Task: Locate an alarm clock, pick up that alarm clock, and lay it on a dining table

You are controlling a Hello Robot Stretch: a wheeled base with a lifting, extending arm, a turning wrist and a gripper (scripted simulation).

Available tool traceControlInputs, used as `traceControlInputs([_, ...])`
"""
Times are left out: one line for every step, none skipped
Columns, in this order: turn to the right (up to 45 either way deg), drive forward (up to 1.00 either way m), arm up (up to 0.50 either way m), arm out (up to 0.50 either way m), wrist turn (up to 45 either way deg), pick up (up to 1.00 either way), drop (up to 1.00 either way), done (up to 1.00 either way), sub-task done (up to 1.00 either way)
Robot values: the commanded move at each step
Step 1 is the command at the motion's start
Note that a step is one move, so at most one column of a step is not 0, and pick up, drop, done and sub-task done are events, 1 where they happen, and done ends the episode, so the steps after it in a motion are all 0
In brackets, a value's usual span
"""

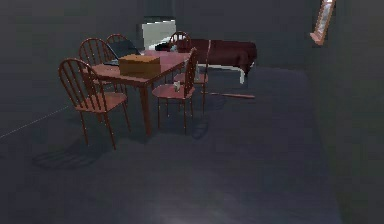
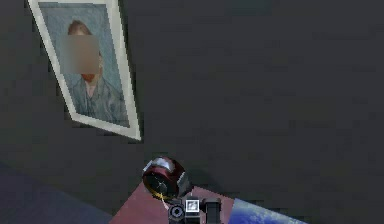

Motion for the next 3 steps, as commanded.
traceControlInputs([0.0, 0.00, 0.10, 0.00, 0.0, 0.00, 0.00, 0.00, 0.00])
traceControlInputs([0.0, 0.00, 0.20, 0.00, 0.0, 0.00, 0.00, 0.00, 0.00])
traceControlInputs([0.0, 0.00, 0.00, 0.00, -45.0, 0.00, 0.00, 0.00, 0.00])
